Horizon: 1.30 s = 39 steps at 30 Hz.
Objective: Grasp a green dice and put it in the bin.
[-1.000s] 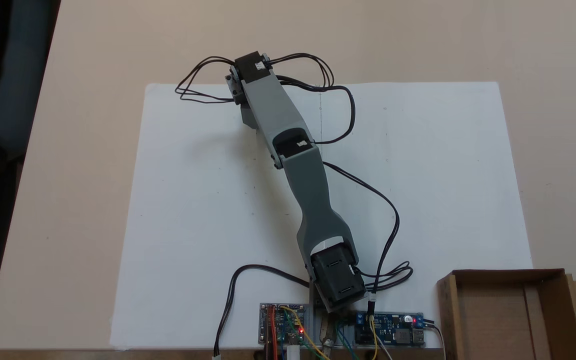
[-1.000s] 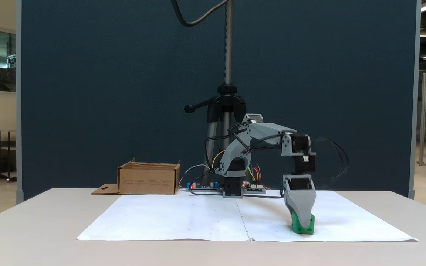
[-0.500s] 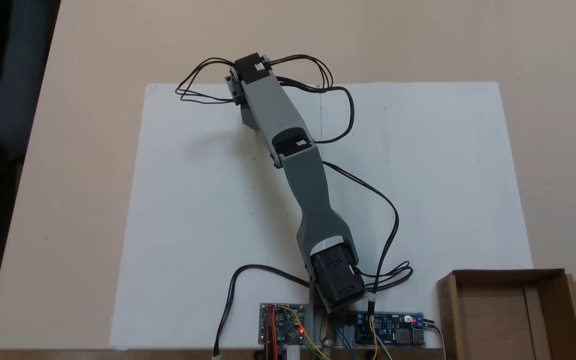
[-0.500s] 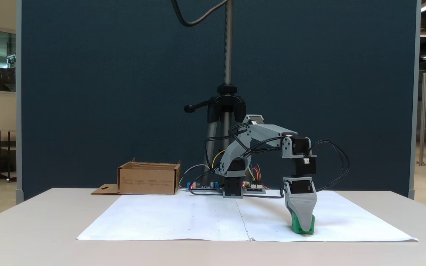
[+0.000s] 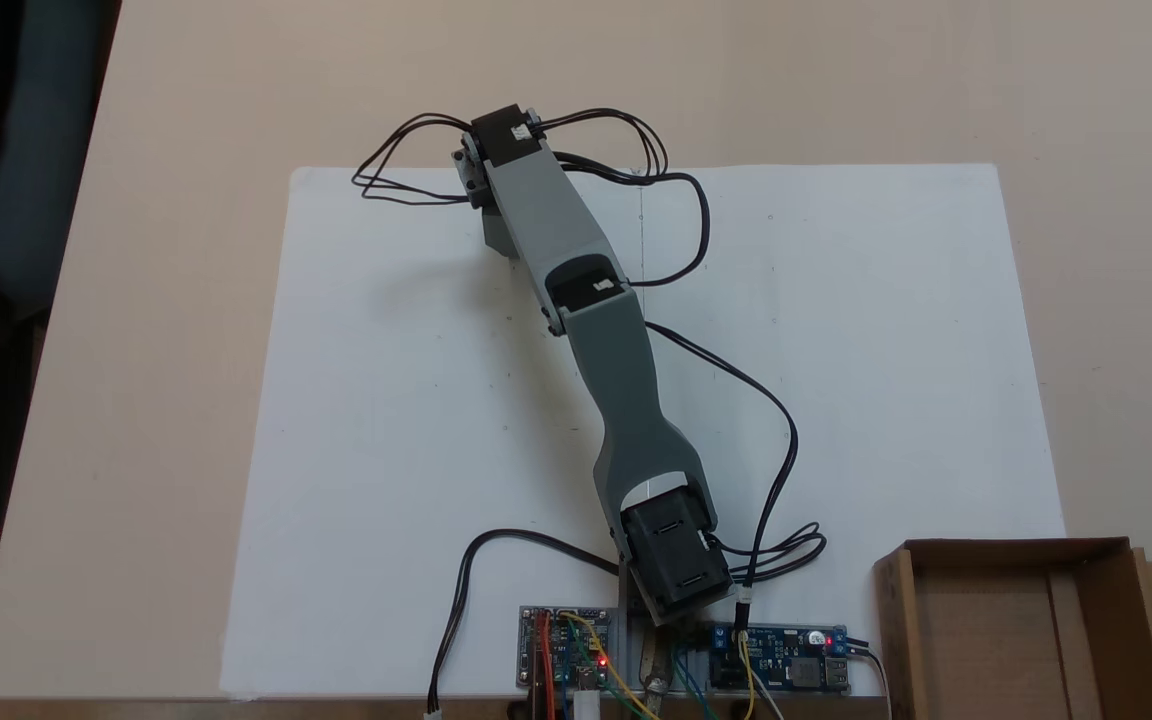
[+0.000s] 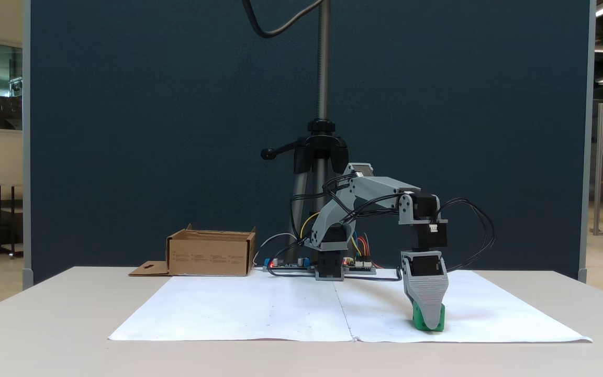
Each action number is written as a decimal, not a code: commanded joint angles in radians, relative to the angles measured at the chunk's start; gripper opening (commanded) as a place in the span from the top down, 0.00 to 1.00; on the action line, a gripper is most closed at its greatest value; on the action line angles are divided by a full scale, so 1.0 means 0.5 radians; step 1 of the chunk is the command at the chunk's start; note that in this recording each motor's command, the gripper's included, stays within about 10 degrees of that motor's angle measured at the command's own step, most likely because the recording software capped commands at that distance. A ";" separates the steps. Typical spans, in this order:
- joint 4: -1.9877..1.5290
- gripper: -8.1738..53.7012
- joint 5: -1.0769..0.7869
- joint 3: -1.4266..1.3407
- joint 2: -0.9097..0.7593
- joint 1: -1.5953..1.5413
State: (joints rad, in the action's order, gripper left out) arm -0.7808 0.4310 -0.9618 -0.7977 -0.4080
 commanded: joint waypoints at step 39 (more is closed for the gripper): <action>-0.055 0.67 0.141 -0.132 -0.911 0.911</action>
State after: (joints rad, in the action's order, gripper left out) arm -0.7915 0.4310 -1.0339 -1.1213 -0.0399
